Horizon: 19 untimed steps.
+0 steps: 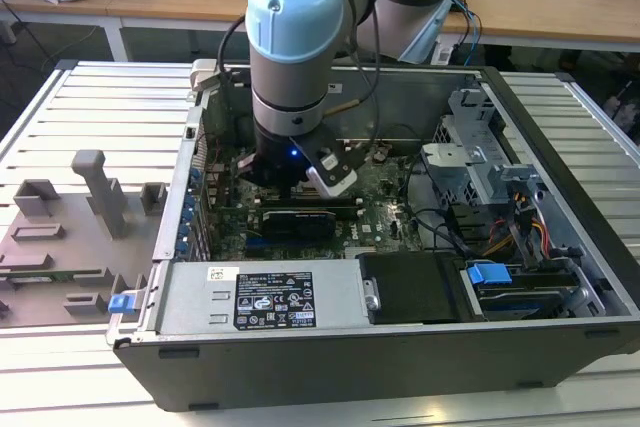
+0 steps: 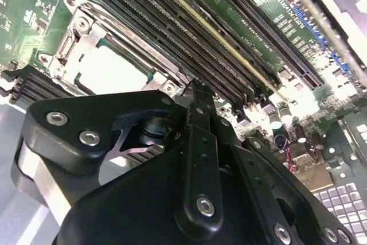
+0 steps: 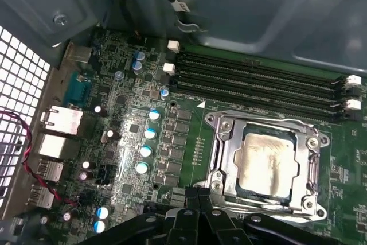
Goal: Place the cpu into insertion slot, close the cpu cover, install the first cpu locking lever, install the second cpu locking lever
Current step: 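Install the second cpu locking lever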
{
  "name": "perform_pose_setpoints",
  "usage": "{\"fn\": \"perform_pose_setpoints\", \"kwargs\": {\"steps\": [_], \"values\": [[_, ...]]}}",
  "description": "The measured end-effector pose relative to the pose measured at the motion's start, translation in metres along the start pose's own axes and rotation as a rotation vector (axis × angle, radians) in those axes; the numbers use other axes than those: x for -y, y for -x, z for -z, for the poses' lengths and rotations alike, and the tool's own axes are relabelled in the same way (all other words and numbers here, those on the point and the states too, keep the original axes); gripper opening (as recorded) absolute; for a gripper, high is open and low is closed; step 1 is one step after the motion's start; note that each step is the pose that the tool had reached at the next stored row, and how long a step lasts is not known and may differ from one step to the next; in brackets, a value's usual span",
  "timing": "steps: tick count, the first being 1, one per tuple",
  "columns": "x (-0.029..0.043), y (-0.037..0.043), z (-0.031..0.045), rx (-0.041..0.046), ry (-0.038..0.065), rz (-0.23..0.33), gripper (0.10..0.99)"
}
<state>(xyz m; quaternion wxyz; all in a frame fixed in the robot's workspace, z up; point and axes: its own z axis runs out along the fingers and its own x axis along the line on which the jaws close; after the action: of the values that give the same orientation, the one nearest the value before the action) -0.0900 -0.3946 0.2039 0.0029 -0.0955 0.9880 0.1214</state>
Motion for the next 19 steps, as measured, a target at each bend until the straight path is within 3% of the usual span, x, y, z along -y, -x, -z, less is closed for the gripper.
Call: {"fn": "perform_pose_setpoints", "kwargs": {"steps": [12,19], "values": [[0.0007,0.0001,-0.0081,0.0025,0.026,0.010,0.106],[0.0011,0.0002,-0.0071,0.0034,0.028,0.012,0.106]]}}
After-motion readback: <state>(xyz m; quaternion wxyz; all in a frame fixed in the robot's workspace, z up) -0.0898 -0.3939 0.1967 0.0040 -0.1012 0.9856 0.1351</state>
